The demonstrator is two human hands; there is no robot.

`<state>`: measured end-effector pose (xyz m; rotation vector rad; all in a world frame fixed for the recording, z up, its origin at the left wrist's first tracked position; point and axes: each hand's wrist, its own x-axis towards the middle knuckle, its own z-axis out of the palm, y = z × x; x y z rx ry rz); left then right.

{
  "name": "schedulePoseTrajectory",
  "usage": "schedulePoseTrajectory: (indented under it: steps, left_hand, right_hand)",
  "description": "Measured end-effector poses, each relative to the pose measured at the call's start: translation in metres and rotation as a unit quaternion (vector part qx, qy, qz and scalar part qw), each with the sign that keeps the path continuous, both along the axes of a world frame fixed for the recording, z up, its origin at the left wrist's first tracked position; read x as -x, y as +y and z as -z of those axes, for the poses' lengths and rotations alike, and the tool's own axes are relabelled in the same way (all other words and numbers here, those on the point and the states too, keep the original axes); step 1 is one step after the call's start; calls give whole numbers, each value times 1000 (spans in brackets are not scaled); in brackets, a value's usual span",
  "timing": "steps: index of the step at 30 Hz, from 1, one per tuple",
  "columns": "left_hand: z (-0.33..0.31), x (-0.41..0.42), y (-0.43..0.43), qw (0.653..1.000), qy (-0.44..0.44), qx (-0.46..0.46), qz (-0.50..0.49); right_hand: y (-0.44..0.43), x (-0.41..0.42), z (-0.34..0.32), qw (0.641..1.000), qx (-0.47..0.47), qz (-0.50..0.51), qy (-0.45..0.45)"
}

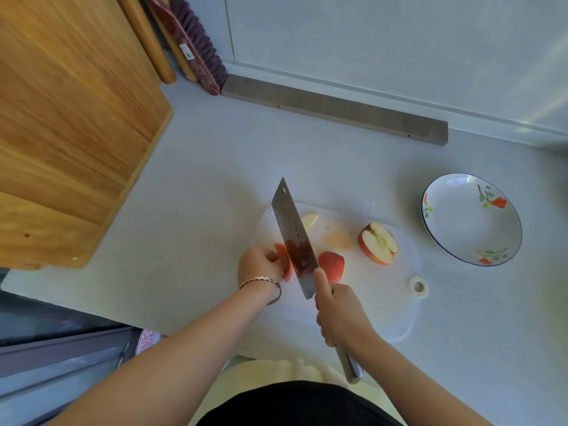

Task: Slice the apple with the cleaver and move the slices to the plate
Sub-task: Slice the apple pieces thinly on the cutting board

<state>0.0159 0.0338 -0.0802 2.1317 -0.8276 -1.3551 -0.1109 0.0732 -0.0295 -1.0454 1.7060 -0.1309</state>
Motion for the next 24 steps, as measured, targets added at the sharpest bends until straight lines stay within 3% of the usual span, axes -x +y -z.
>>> schedulePoseTrajectory:
  steps: [9,15,24]
  left_hand:
    - [-1,0,0,1000,1,-2,-13]
    - [-1,3,-1,1000,-4,-2,-25]
    - [-8,2,-1,999,25,-9,-45]
  right_hand:
    - [-9,-15,20,998,59,7,-17]
    - [-15,-3,12,997,22,52,-48]
    - [-9,4,3,999,14,10,-27]
